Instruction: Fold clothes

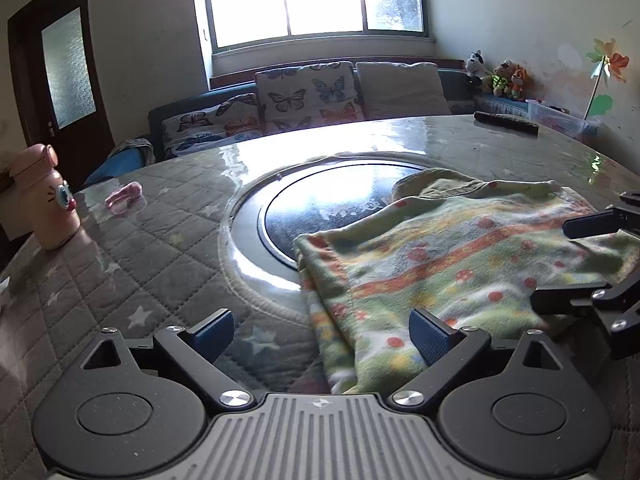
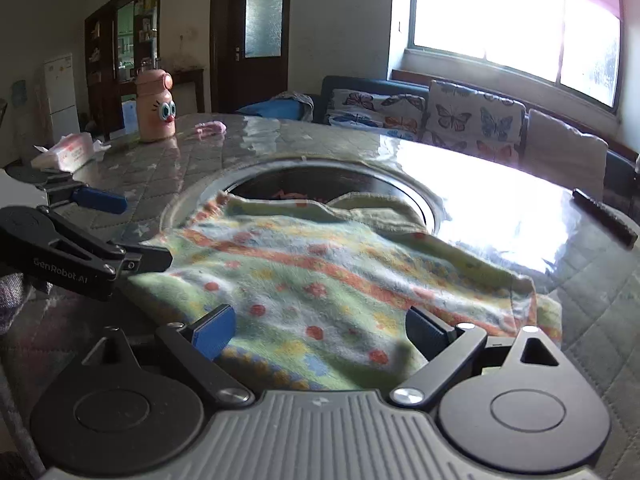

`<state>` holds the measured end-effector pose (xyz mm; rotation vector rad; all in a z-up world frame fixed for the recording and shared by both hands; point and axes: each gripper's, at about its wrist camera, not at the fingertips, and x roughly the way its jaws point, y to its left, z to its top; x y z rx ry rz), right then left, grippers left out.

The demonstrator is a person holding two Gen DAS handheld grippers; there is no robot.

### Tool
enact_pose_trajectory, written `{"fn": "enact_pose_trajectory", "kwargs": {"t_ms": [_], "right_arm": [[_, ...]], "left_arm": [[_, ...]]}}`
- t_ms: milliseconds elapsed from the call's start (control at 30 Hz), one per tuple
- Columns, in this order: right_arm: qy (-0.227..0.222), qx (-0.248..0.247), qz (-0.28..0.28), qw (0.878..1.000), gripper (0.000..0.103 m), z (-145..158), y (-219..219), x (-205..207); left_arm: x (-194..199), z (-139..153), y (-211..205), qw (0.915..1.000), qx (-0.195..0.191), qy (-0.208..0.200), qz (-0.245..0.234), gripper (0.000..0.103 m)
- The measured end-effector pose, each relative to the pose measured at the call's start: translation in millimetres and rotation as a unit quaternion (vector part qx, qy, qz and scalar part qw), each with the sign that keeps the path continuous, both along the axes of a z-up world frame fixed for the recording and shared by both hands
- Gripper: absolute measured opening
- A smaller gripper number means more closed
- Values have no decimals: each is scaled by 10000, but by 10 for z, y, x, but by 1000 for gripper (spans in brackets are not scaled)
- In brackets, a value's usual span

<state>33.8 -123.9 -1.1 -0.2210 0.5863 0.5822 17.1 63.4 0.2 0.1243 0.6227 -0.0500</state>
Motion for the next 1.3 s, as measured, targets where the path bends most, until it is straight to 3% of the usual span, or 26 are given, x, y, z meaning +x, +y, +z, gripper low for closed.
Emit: {"fn": "enact_pose_trajectory", "kwargs": {"t_ms": [233, 433, 967, 1300], "right_arm": [[98, -42, -5, 9999, 97, -74, 17, -50], [-83, 56, -156, 9998, 97, 30, -87, -84], [270, 286, -772, 9962, 98, -56, -665, -153], [380, 436, -893, 9943, 98, -9, -778, -192]], "left_arm": [[-71, -42, 31, 10000, 45, -35, 33, 100], [-63, -39, 18, 10000, 75, -32, 58, 100], [-28, -52, 41, 9999, 14, 37, 122, 103], [-14, -32, 53, 9999, -19, 72, 156, 103]]}}
